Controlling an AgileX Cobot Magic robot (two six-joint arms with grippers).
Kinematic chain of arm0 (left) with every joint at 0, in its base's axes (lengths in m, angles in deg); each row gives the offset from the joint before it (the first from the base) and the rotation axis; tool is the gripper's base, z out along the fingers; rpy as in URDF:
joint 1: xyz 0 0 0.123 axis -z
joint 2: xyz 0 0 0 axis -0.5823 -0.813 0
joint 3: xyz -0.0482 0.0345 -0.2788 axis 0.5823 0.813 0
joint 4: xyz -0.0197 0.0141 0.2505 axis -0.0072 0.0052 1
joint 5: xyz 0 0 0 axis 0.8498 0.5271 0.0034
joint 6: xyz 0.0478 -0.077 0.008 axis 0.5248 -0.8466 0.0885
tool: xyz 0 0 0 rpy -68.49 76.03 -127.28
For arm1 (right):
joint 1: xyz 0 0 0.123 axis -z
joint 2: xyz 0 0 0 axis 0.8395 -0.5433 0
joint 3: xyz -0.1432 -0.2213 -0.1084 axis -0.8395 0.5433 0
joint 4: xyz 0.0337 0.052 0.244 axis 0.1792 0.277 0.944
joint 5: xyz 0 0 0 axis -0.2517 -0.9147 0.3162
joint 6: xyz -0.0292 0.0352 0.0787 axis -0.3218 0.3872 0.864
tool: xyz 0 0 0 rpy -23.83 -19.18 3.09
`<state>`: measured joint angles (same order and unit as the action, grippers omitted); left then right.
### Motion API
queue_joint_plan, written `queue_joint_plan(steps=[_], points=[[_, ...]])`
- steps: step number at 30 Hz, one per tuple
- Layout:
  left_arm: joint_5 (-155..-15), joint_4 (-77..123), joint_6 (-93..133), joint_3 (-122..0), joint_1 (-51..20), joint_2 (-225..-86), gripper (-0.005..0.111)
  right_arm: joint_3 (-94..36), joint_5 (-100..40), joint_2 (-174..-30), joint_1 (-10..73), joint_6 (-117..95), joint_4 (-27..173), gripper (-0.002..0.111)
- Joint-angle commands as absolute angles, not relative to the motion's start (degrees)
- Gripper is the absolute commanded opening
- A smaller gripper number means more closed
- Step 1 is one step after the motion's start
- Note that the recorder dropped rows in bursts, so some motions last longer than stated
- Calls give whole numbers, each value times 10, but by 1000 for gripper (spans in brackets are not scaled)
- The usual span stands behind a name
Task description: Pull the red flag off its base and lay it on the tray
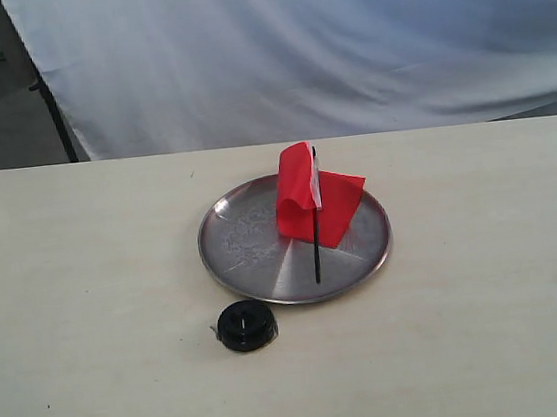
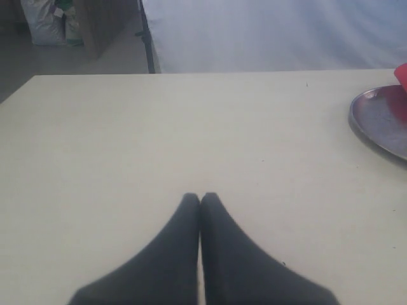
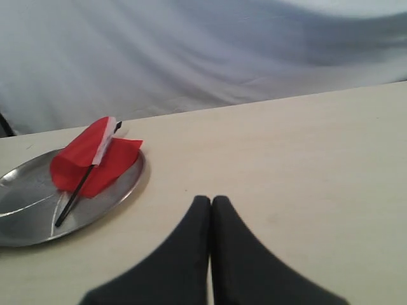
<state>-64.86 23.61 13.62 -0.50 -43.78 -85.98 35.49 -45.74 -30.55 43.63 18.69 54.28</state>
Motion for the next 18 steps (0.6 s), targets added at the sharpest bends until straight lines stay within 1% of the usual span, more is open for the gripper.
queue_joint_plan(steps=[1,12,18], points=[[-653,238,132,-3,-438,-858,0,356,-455,-301,411,189,539,0],[-653,238,132,-3,-438,-858,0,356,-455,-301,410,186,564,0],[-653,238,132,-3,-438,-858,0,356,-443,-301,410,-91,795,0]])
